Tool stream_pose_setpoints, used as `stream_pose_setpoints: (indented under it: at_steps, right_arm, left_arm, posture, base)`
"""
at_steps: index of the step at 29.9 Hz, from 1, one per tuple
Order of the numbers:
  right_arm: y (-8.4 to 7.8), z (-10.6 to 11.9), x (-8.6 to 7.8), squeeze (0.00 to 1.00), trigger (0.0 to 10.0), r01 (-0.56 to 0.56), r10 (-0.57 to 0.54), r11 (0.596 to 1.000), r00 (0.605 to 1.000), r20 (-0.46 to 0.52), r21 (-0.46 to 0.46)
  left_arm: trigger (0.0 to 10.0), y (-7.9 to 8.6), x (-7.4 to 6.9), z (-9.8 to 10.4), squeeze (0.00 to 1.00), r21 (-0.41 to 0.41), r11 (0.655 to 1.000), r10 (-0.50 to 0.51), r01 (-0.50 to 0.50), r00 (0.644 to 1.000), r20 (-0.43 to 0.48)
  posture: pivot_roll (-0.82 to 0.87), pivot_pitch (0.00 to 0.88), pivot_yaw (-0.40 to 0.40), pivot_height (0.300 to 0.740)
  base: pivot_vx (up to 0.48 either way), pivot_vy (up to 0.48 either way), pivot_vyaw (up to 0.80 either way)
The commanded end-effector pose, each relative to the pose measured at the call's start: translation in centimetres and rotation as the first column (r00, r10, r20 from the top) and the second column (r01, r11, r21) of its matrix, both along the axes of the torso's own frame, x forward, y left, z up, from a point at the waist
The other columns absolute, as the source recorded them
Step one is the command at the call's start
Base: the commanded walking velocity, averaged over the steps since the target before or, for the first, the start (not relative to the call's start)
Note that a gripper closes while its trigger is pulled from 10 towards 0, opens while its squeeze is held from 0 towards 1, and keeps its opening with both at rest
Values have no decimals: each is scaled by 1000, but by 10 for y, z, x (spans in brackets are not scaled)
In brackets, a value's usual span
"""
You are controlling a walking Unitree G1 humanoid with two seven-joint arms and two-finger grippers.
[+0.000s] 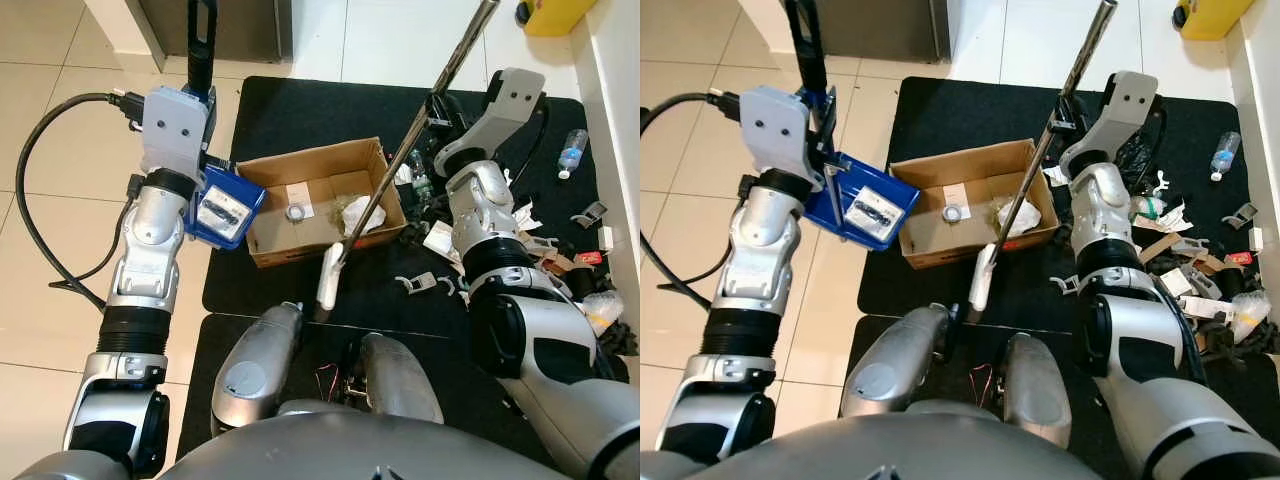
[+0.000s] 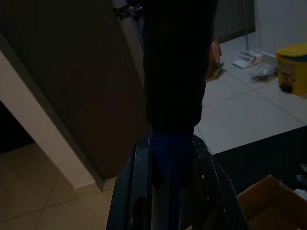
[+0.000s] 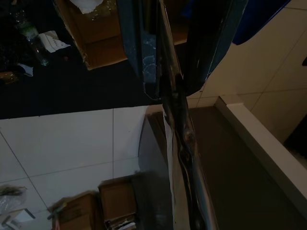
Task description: Sweep floor
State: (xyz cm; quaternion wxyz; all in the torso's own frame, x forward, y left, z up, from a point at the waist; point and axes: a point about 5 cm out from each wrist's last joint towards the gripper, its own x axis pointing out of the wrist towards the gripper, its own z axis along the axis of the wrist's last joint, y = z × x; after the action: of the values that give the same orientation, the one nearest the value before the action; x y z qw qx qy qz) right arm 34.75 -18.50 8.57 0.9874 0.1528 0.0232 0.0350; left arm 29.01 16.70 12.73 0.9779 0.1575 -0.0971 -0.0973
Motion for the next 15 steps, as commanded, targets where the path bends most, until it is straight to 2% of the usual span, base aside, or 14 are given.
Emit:
stream_pose_setpoints:
  at_steps: [1,3,7,10,13,15]
  right_arm:
    - [-6,3,-1,0,10000,31,-31,999,999,27,8]
    - [-7,3,-1,0,10000,36,-36,999,999,25,1]
    - [-23,1,-4,0,10000,96,-96,995,995,9,-37]
    - [-28,0,-5,0,10000,114,-114,992,993,5,-54]
    - [-55,-1,-12,0,10000,258,-260,961,966,-4,-94]
    - [-65,-1,-16,0,10000,312,-313,944,950,2,-111]
  left_arm:
    - [10000,0,1,12,0,12,1000,-19,19,998,62]
    - [10000,1,1,15,0,15,1000,-23,22,997,77]
    - [10000,2,3,33,0,47,996,-80,74,986,145]
    - [10000,2,3,37,0,54,995,-97,89,983,154]
    - [10000,0,8,40,0,98,975,-214,202,968,135]
    - [10000,-2,10,40,16,119,962,-260,246,958,119]
  posture:
    - [181,57,12,740]
    - [181,57,12,740]
    - [188,58,9,740]
    - [188,58,9,740]
    - [187,60,14,740]
    - [185,62,17,740]
  base:
    - [0,0,0]
    - [0,0,0]
    - [0,0,0]
    - [0,0,0]
    - [0,0,0]
    - [0,0,0]
